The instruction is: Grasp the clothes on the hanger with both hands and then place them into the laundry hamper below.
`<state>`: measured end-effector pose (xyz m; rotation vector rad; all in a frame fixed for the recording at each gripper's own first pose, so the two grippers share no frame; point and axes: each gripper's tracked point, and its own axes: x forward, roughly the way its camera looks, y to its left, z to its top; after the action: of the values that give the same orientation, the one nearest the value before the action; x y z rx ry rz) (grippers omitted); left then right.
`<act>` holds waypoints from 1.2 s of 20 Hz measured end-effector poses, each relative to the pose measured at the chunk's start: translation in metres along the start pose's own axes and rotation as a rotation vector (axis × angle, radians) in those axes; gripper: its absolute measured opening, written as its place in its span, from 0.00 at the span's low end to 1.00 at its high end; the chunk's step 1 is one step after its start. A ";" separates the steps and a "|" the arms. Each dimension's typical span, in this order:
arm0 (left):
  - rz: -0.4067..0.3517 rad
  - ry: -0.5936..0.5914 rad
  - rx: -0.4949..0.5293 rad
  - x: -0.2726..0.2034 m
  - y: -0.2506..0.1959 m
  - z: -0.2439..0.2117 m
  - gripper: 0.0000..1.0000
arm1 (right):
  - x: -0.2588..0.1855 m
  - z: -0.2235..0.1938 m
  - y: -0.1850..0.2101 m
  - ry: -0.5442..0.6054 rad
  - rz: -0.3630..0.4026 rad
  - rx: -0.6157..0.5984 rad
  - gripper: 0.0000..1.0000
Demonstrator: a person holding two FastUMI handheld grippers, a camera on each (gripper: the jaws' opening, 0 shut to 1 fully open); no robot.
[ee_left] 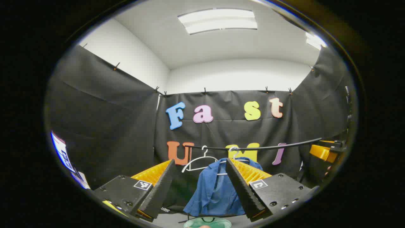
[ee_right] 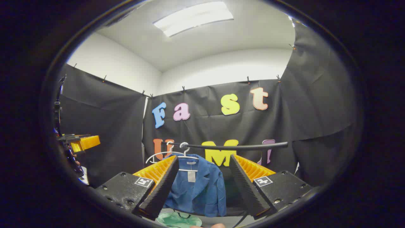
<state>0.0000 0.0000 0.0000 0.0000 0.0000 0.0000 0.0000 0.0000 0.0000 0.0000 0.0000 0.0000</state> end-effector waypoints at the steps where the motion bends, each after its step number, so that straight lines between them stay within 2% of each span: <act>1: -0.006 0.003 0.010 0.005 -0.002 -0.003 1.00 | 0.005 -0.009 -0.001 0.021 -0.005 -0.004 1.00; 5: -0.051 0.001 0.025 0.026 -0.006 -0.011 0.96 | 0.014 -0.036 -0.006 0.071 -0.076 -0.020 1.00; 6: -0.064 0.007 0.017 0.031 -0.006 -0.016 1.00 | 0.017 -0.040 -0.002 0.076 -0.086 -0.022 1.00; 12: -0.127 0.027 0.008 0.054 0.010 -0.029 1.00 | 0.041 -0.060 0.024 0.125 -0.136 -0.052 0.99; 19: -0.120 0.053 -0.014 0.075 0.033 -0.046 1.00 | 0.068 -0.075 0.047 0.170 -0.158 -0.034 1.00; 21: -0.081 0.061 0.017 0.081 0.049 -0.052 1.00 | 0.075 -0.080 0.048 0.179 -0.181 -0.033 1.00; 24: -0.087 0.066 0.050 0.088 0.055 -0.061 1.00 | 0.086 -0.090 0.053 0.200 -0.202 -0.008 0.99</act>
<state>0.0881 0.0552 -0.0606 0.0503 0.0661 -0.0874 0.0862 0.0526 -0.0903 -0.0082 0.1998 -0.2023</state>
